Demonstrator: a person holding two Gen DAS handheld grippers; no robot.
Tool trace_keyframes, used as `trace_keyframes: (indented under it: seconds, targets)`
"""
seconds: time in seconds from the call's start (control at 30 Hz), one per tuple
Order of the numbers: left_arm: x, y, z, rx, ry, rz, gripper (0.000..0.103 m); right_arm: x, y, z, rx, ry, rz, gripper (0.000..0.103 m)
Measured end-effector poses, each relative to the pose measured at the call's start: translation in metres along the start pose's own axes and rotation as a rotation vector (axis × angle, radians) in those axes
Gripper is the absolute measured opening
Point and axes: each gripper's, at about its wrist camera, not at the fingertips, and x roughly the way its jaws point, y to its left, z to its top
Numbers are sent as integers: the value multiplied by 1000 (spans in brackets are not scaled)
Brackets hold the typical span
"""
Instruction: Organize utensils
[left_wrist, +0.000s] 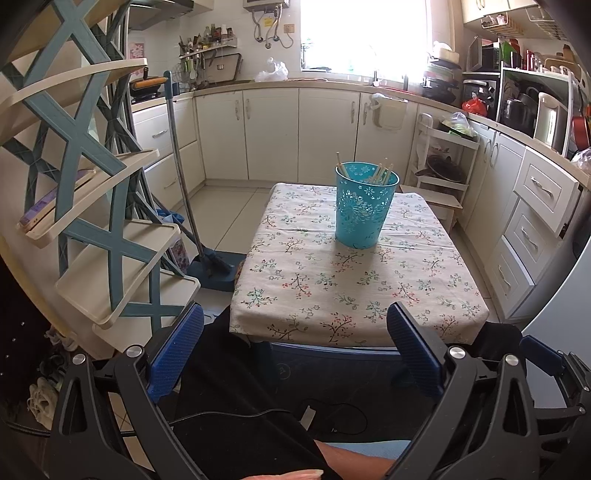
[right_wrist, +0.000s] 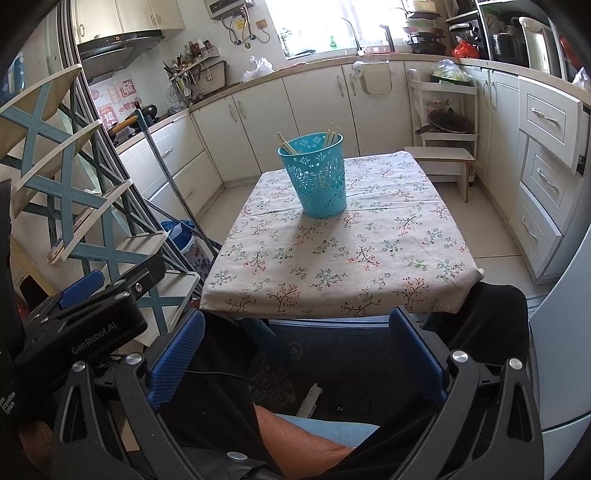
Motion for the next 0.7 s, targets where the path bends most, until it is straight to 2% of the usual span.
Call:
trace_keyframes:
  seconds: [0.7]
  targets:
    - [1, 1, 1, -1, 2, 1, 95, 2, 1, 1, -1, 9, 2, 96]
